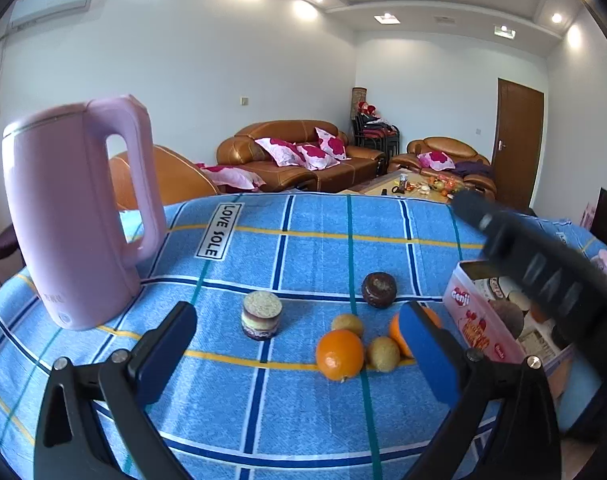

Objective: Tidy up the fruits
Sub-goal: 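Move both grippers back toward the remaining oranges and cookies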

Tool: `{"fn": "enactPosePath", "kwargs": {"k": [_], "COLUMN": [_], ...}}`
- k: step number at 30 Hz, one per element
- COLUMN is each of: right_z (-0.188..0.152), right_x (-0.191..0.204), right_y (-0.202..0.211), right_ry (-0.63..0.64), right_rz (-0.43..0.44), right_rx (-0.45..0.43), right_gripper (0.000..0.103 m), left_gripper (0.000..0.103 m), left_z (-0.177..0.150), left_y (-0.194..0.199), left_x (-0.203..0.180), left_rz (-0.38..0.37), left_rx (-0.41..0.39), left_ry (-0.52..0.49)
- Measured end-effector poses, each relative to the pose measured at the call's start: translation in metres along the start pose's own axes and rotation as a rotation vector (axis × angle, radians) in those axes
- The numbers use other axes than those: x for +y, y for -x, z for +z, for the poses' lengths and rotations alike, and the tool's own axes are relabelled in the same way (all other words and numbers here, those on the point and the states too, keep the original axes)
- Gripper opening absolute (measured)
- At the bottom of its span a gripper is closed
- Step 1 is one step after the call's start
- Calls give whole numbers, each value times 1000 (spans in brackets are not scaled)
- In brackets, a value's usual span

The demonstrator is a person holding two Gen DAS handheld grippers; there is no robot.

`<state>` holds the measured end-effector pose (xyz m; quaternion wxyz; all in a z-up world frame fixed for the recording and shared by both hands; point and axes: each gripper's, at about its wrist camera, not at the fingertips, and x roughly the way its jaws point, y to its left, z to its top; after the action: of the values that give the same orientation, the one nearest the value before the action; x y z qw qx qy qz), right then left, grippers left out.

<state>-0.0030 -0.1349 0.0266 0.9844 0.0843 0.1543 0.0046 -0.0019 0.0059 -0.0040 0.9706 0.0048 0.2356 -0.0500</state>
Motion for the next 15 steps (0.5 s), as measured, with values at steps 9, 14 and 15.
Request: {"fn": "enactPosePath", "kwargs": {"k": [9,14,15], "right_z": [-18,-20,-20], "right_x": [-4,-9,-10], "right_y": [-3,-3,-4], "right_ry": [-8,-20,-24], "right_rz": [29,28,21], "right_rx": [52,91,98], "right_gripper": [52,52,52], "left_gripper": [103,103,103], "left_z": [2,10,12], "left_y": [-11,-16,-19], "left_x": [8,17,25], "left_rz": [15,60,99], "left_rx": [42,48,51], "left_ry": [26,4,8]}}
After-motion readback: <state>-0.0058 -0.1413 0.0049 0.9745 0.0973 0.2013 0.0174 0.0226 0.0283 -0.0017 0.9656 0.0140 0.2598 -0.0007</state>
